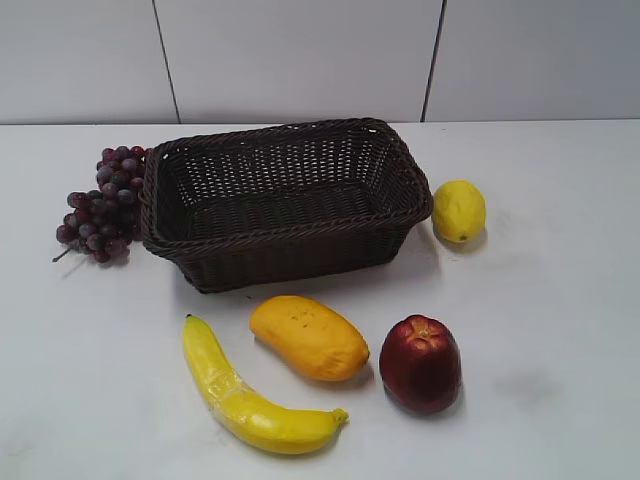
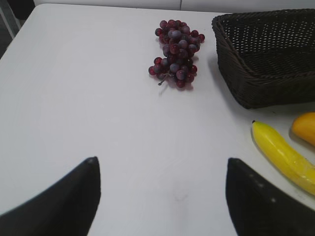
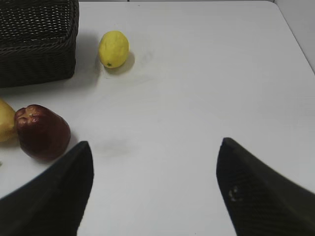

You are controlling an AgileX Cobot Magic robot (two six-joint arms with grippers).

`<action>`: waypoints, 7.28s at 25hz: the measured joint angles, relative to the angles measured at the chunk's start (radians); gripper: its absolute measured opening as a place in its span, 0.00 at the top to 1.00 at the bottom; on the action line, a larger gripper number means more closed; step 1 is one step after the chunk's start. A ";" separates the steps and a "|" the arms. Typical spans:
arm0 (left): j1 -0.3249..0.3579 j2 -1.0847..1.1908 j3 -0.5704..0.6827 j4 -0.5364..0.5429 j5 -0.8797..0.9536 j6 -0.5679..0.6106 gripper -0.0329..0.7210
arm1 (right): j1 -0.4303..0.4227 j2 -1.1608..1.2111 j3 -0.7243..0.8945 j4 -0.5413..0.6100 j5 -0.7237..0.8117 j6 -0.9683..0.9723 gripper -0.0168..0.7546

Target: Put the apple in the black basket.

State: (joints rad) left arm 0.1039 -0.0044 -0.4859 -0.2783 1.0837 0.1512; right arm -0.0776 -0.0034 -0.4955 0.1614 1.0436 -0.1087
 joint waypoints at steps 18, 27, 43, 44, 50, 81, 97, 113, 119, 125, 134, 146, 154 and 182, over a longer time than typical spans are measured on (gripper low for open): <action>0.000 0.132 -0.052 -0.134 -0.059 0.160 0.17 | 0.000 0.000 0.000 0.000 0.000 0.001 0.22; -0.048 0.377 -0.163 -0.145 -0.157 0.219 0.17 | 0.000 0.000 0.000 0.000 0.000 0.001 0.22; -0.400 0.940 -0.422 -0.035 -0.127 0.241 0.17 | 0.000 0.000 0.000 0.004 0.000 0.001 0.22; -0.441 0.982 -0.440 -0.013 -0.127 0.223 0.17 | 0.000 0.000 0.000 0.004 0.000 0.001 0.22; -0.685 1.239 -0.576 0.133 -0.118 0.104 0.17 | 0.000 0.000 0.000 0.004 0.000 0.001 0.22; -1.144 2.174 -1.349 0.130 0.082 -0.007 0.17 | 0.000 0.000 0.000 0.004 0.000 0.001 0.22; -1.144 2.281 -1.386 0.134 0.081 -0.035 0.19 | 0.000 0.000 0.000 0.004 0.000 0.001 0.22; -1.130 2.153 -1.475 0.161 0.132 -0.035 0.22 | 0.000 0.000 0.000 0.004 0.000 0.001 0.22; -1.045 2.090 -1.609 0.230 0.134 -0.035 0.22 | 0.000 0.000 0.000 0.004 -0.001 0.001 0.22; -0.874 2.091 -1.643 0.311 0.137 -0.035 0.22 | 0.000 0.000 0.000 0.004 -0.001 0.001 0.22; -0.645 2.177 -1.645 0.229 0.139 -0.035 0.22 | 0.000 0.000 0.000 0.004 -0.001 0.001 0.22; -0.640 2.357 -1.645 0.152 0.137 -0.035 0.22 | 0.000 0.000 0.000 0.004 -0.001 0.001 0.22; -0.646 2.374 -1.645 0.041 0.137 -0.031 0.18 | 0.000 0.000 0.000 0.004 -0.001 0.001 0.22; -0.409 1.975 -1.448 0.174 0.132 -0.098 0.17 | 0.000 0.000 0.000 0.004 -0.001 0.001 0.22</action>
State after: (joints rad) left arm -0.3054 1.9708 -1.9336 -0.1047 1.2156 0.0528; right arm -0.0776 -0.0034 -0.4955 0.1652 1.0427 -0.1079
